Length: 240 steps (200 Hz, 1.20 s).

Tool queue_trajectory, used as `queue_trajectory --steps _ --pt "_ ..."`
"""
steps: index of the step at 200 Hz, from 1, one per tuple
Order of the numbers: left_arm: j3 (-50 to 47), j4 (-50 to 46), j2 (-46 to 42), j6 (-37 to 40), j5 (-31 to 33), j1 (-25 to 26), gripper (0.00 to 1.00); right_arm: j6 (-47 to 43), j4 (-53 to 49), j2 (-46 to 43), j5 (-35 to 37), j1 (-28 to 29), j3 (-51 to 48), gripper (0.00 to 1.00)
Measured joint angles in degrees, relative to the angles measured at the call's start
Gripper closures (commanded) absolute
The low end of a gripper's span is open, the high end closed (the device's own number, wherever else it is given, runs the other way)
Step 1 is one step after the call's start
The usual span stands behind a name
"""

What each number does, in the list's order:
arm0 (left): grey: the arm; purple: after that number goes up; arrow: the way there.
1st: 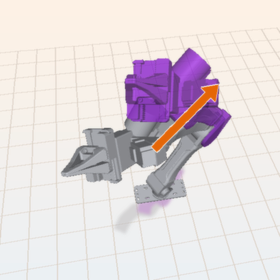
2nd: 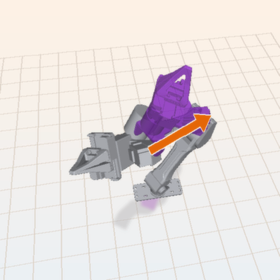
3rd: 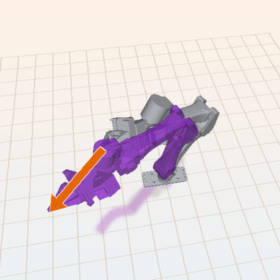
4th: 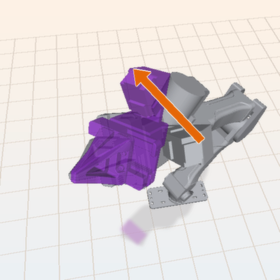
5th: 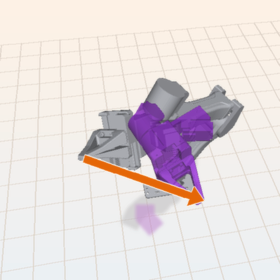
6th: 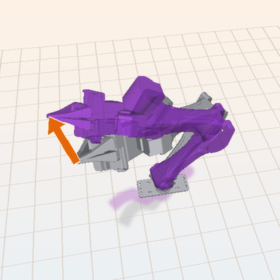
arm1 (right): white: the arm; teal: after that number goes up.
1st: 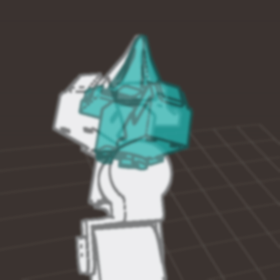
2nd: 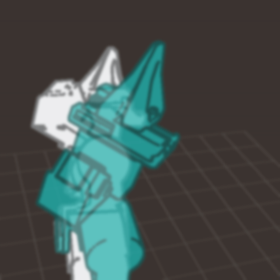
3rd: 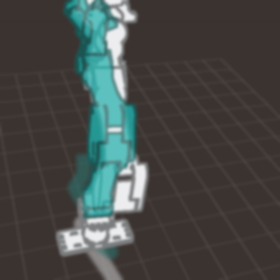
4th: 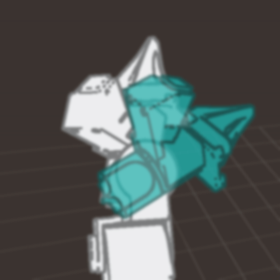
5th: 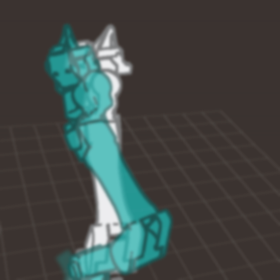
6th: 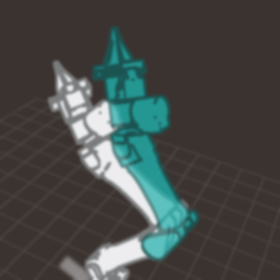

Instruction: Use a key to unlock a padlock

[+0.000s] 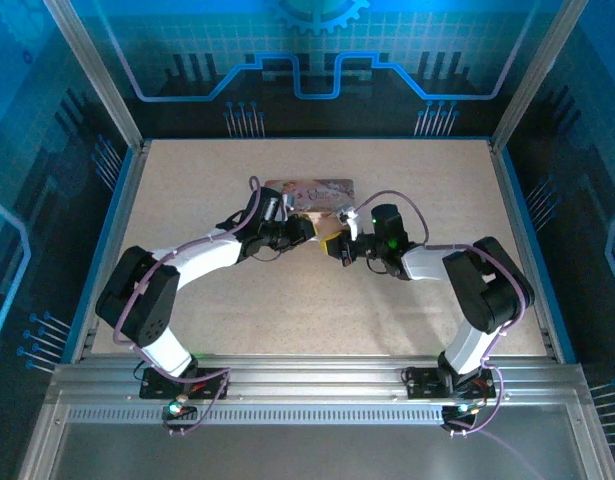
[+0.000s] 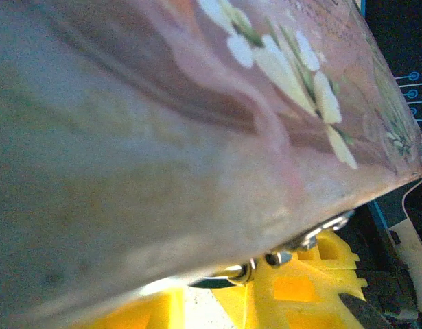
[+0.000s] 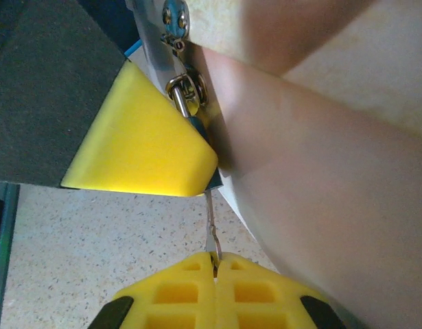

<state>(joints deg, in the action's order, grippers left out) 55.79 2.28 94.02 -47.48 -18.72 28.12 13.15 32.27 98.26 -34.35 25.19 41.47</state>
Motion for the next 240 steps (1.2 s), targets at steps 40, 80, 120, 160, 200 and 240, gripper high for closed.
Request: queue_trajectory --steps 40,80,120,160,200,240 --pt "0.0 -0.37 0.0 0.09 -0.5 0.17 0.82 -1.88 -0.11 -1.05 1.51 0.15 -1.31 1.0" --pt "0.0 -0.55 0.0 0.92 -1.29 0.46 0.82 -3.32 -0.35 -2.58 2.45 0.31 -2.62 1.0" --pt "0.0 -0.79 0.0 1.11 -2.14 0.61 0.82 -3.85 -0.33 -3.96 2.64 0.31 -4.35 1.0" --pt "0.0 -1.05 0.0 1.33 -2.29 0.61 0.82 -4.07 -0.04 -4.2 2.62 0.35 -5.97 1.0" --pt "0.0 -1.2 0.0 1.36 -2.34 0.59 0.82 -4.0 0.81 -4.28 2.6 0.42 -6.84 1.0" --pt "0.0 -1.4 0.0 1.38 -2.36 0.59 0.82 -3.98 1.14 -4.28 2.67 0.42 -6.82 1.0"
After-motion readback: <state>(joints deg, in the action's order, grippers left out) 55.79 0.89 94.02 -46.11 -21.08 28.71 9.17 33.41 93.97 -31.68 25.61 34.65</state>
